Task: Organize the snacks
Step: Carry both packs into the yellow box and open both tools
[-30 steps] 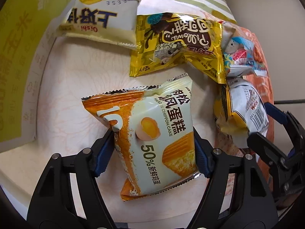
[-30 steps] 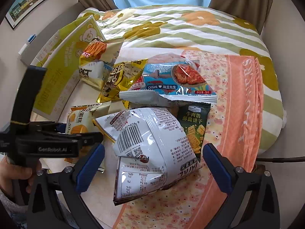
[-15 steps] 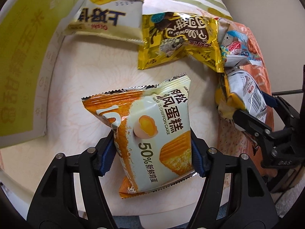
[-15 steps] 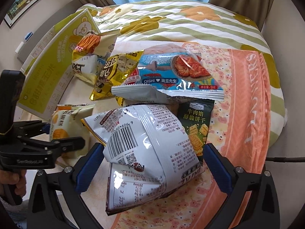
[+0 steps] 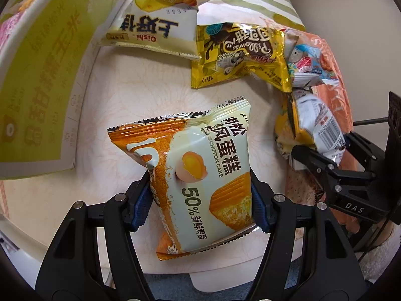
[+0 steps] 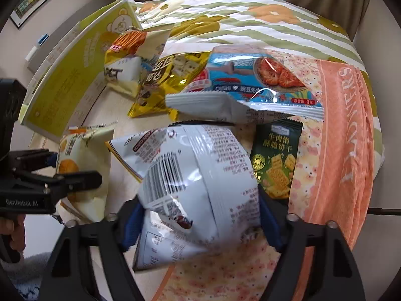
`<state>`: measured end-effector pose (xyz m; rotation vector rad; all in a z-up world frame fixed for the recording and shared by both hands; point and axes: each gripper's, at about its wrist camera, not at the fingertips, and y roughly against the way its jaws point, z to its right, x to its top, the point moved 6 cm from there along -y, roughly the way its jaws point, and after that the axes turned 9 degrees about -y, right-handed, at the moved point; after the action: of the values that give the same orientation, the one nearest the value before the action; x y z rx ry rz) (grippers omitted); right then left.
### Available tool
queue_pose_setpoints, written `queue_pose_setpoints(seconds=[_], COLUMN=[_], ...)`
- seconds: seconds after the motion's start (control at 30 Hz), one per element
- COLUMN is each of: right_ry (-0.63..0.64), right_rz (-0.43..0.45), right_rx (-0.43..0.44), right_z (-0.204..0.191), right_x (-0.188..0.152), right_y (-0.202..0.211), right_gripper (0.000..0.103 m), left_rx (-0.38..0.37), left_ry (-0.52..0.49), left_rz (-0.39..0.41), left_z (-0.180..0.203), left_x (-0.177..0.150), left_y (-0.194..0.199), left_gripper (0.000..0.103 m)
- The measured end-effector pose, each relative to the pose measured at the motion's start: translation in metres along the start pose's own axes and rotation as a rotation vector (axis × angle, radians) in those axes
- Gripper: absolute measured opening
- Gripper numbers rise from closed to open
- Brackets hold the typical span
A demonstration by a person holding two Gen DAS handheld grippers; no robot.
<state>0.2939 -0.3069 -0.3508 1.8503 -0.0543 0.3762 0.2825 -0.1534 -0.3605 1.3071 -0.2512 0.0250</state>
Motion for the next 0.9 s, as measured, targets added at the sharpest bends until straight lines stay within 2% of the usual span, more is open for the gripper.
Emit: queue_pose_setpoints(seconds=[0.2,0.5,0.73,0.9], right_ry=[-0.015,-0.042,-0.039,-0.029], right_rz=[0.012,0.043,0.148,0.240], right_rx=[0.005,0.059,0.057,0.070], right_z=[-0.001,-0.006,-0.021,-0.051], right_x=[-0.013,-0.023,0.002,0.031], right_y=[0.017,0.062,0.093,0.115], right_gripper=[0.063,0.063,0.063,0.063], left_rx=[-0.004,0.009,0.016,0.005], left_ry=[-0.013,-0.019,-0.024,-0.052], left_rz=[0.035,0.140,0.250,0.344], left_z=[0.005,0.006,-0.021,-0.054], left_x=[-0.006,-0.008,0.007,0.028], left_y=[0.021,0.085,0.149,0.186], left_gripper=[0.063,0.063,0.063,0.063])
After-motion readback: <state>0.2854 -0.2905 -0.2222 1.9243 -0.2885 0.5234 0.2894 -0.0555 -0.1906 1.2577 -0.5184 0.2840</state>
